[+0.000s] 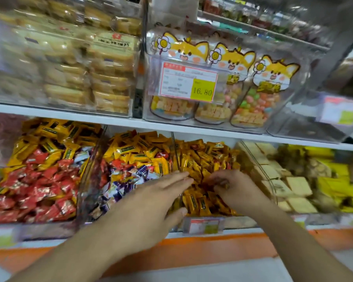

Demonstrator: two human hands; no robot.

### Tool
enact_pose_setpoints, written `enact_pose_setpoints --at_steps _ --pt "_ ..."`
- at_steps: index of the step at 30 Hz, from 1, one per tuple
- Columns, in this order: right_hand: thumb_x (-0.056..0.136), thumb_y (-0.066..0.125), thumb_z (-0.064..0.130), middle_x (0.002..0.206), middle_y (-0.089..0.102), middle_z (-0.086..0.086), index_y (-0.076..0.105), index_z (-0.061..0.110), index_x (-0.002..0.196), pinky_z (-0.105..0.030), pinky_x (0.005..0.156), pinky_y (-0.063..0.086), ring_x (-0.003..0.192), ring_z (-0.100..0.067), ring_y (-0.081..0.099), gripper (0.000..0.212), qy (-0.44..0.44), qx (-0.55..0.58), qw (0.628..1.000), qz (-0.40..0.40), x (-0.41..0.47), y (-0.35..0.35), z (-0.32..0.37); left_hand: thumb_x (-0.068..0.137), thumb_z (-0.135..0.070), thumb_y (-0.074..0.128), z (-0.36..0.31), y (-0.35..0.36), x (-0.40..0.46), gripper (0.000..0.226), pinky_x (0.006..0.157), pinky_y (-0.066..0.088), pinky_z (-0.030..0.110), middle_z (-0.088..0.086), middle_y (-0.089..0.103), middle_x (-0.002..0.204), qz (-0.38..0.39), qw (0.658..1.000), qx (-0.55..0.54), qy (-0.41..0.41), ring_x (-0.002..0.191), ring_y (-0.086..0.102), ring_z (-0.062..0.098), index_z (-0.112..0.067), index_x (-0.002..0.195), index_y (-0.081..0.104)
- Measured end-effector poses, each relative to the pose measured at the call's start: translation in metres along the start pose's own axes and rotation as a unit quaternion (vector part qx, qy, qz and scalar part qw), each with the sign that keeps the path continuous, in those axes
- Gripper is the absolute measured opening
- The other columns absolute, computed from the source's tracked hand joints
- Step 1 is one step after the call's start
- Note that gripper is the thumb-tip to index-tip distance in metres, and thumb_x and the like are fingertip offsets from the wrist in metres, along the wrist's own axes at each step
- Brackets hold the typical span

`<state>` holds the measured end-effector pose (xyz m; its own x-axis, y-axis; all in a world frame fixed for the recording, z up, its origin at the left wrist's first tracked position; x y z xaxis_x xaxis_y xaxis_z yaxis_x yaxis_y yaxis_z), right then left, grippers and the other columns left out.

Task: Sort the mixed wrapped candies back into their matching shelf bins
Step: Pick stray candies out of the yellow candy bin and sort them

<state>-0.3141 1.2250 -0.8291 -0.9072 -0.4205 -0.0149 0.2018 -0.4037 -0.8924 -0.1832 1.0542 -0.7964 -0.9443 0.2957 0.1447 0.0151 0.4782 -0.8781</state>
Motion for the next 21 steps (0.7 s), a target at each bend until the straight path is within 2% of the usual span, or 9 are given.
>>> enact_pose_setpoints --at_steps 1,2,5,8,11,13,15,18,21 --pt "0.096 0.062 0.012 0.106 0.07 0.026 0.074 0.041 0.111 -0.007 0.088 0.047 0.098 0.008 0.06 0.035 -0.003 -0.03 1.0 0.006 0.001 0.002 0.002 0.106 -0.054 0.039 -0.001 0.006 0.003 0.068 0.125 0.004 0.02 -0.038 -0.017 0.161 0.0 1.0 0.007 0.004 0.148 -0.015 -0.014 -0.048 0.16 -0.002" --pt "0.096 0.062 0.015 0.109 0.071 0.022 0.074 0.039 0.117 -0.007 0.089 0.047 0.1 0.004 0.062 0.034 -0.004 -0.052 0.999 0.006 0.002 0.004 0.002 0.106 -0.054 0.039 0.0 0.009 0.006 0.069 0.126 0.003 0.02 -0.037 -0.017 0.162 -0.003 1.0 0.016 0.006 0.148 -0.016 -0.013 -0.047 0.161 -0.002" --pt "0.094 0.062 0.018 0.112 0.076 0.009 0.073 0.035 0.123 -0.031 0.094 0.058 0.104 -0.013 0.069 0.036 -0.006 -0.082 0.997 -0.002 0.008 0.005 -0.001 0.106 -0.054 0.04 0.004 0.012 0.008 0.068 0.119 -0.001 0.011 -0.039 -0.014 0.161 -0.005 1.0 0.02 0.007 0.148 -0.013 -0.015 -0.048 0.161 0.001" --pt "0.091 0.068 0.026 0.124 0.072 0.005 0.069 0.034 0.131 -0.038 0.099 0.056 0.117 -0.017 0.065 0.041 -0.001 -0.107 0.994 -0.005 0.017 0.008 -0.008 0.104 -0.055 0.042 0.008 0.012 0.007 0.066 0.116 0.002 0.009 -0.046 -0.012 0.157 0.004 1.0 0.003 -0.002 0.147 -0.008 -0.018 -0.054 0.159 0.003" --pt "0.088 0.073 0.033 0.124 0.071 0.008 0.072 0.035 0.126 -0.038 0.099 0.056 0.118 -0.016 0.063 0.037 -0.002 -0.087 0.996 -0.01 0.025 0.012 -0.016 0.104 -0.054 0.042 0.007 0.014 0.007 0.066 0.111 -0.003 0.004 -0.048 -0.013 0.155 0.01 1.0 0.006 0.0 0.142 -0.012 -0.024 -0.055 0.158 0.004" --pt "0.085 0.075 0.04 0.122 0.069 0.013 0.072 0.036 0.123 -0.043 0.102 0.054 0.121 -0.017 0.059 0.038 -0.011 -0.091 0.996 -0.008 0.028 0.017 -0.019 0.104 -0.054 0.041 0.004 0.015 0.008 0.065 0.103 -0.007 -0.003 -0.048 -0.01 0.156 0.012 1.0 0.008 0.0 0.131 -0.016 -0.033 -0.054 0.158 0.006" --pt "0.083 0.075 0.047 0.121 0.065 0.014 0.07 0.037 0.125 -0.048 0.108 0.047 0.125 -0.02 0.052 0.043 -0.017 -0.111 0.994 -0.007 0.03 0.023 -0.022 0.102 -0.055 0.041 0.002 0.015 0.009 0.065 0.096 -0.004 -0.009 -0.044 -0.004 0.158 0.011 1.0 0.01 0.001 0.122 -0.014 -0.039 -0.052 0.159 0.01" --pt "0.083 0.078 0.044 0.121 0.061 0.011 0.071 0.036 0.125 -0.047 0.116 0.038 0.126 -0.024 0.05 0.043 -0.017 -0.12 0.993 -0.009 0.034 0.027 -0.026 0.1 -0.058 0.04 0.002 0.015 0.008 0.065 0.095 0.0 -0.009 -0.042 0.0 0.16 0.003 1.0 0.009 0.003 0.125 -0.009 -0.037 -0.051 0.159 0.013" --pt "0.084 0.08 0.038 0.117 0.062 0.013 0.075 0.037 0.115 -0.048 0.117 0.037 0.125 -0.022 0.052 0.032 -0.021 -0.115 0.993 -0.022 0.033 0.025 -0.024 0.1 -0.057 0.041 0.004 0.015 0.006 0.065 0.095 0.001 -0.008 -0.042 0.001 0.16 0.001 1.0 0.006 0.001 0.129 -0.004 -0.033 -0.051 0.159 0.015"
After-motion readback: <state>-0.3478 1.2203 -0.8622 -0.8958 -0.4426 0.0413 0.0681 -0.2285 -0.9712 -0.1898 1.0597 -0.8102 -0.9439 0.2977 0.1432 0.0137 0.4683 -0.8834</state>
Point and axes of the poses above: each hand's wrist, its own x-axis towards the middle knuckle, its own y-axis out of the palm, z = x × y, the point moved 10 cm from there along x, towards the middle knuckle
